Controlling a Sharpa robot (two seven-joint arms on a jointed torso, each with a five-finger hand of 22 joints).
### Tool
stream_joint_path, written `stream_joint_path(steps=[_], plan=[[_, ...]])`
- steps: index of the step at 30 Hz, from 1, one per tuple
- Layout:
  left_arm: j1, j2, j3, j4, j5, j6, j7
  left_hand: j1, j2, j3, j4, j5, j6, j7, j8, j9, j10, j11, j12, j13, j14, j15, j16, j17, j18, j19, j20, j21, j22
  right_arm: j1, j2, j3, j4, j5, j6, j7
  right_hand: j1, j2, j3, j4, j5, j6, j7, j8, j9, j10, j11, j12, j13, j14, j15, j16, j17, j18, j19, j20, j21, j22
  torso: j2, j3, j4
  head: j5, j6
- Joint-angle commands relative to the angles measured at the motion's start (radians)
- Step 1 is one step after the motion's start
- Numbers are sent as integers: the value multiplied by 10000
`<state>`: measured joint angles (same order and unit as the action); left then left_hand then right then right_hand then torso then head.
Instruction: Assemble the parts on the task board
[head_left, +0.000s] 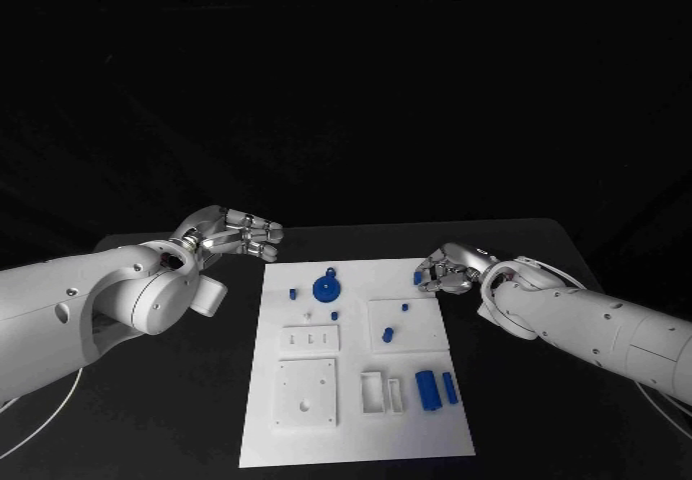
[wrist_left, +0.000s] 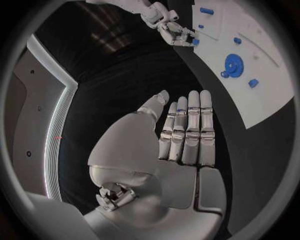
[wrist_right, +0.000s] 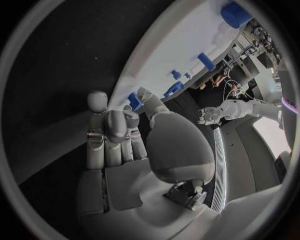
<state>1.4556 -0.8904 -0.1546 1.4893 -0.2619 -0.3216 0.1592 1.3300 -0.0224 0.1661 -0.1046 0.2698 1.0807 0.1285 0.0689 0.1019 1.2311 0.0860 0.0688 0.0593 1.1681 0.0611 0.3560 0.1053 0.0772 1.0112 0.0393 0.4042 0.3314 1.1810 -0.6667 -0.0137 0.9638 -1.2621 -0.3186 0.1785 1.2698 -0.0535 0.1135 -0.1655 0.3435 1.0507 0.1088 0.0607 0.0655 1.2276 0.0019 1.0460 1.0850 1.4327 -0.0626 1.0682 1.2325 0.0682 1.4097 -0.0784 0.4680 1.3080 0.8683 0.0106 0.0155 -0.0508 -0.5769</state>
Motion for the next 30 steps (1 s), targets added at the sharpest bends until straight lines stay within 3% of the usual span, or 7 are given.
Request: stream_joint_path(steps=[1,10,22,30], plan=[[3,17,6,17,-24,141,110,-35,16,-14,-57,-26,-75,-7,-51,-11,-66,29,-36,15,-71,18,-50,-9,-54,-47,17,-14,3,-12,24,-1,-9,61,171,105,-159,6,340,-27,-136,102,-15,15,-6,14,19,79,29,42,34,42,17,180,21,2,91,512,-3,4,3,7,-24],[3,20,6,12,-27,162,92,-28,42,-16,-79,-6,-71,-7,-51,-9,-68,28,-35,15,-71,18,-58,-14,-51,-53,17,-12,25,-15,97,-2,-55,149,102,73,-309,66,808,80,-473,179,-32,18,-6,30,2,106,46,62,25,62,32,176,19,-7,148,514,-12,12,-13,20,-49],[3,28,6,2,-29,192,72,-28,42,-16,-79,-6,-71,-7,-51,-9,-68,28,-35,15,-71,18,-58,-14,-51,-53,17,-12,25,-16,181,-2,-102,178,47,6,-338,-44,829,132,-460,126,-23,13,-8,33,13,97,35,65,30,67,37,184,21,0,163,513,-1,24,-3,16,-52],[3,21,6,4,-41,212,53,-28,42,-16,-79,-6,-71,-7,-51,-9,-68,28,-35,15,-71,18,-58,-14,-51,-53,17,-12,25,-16,196,-2,-123,160,54,-25,-272,16,894,139,-512,316,-82,19,0,34,-26,102,41,70,6,76,45,185,23,-14,173,516,-5,26,-13,21,-77]])
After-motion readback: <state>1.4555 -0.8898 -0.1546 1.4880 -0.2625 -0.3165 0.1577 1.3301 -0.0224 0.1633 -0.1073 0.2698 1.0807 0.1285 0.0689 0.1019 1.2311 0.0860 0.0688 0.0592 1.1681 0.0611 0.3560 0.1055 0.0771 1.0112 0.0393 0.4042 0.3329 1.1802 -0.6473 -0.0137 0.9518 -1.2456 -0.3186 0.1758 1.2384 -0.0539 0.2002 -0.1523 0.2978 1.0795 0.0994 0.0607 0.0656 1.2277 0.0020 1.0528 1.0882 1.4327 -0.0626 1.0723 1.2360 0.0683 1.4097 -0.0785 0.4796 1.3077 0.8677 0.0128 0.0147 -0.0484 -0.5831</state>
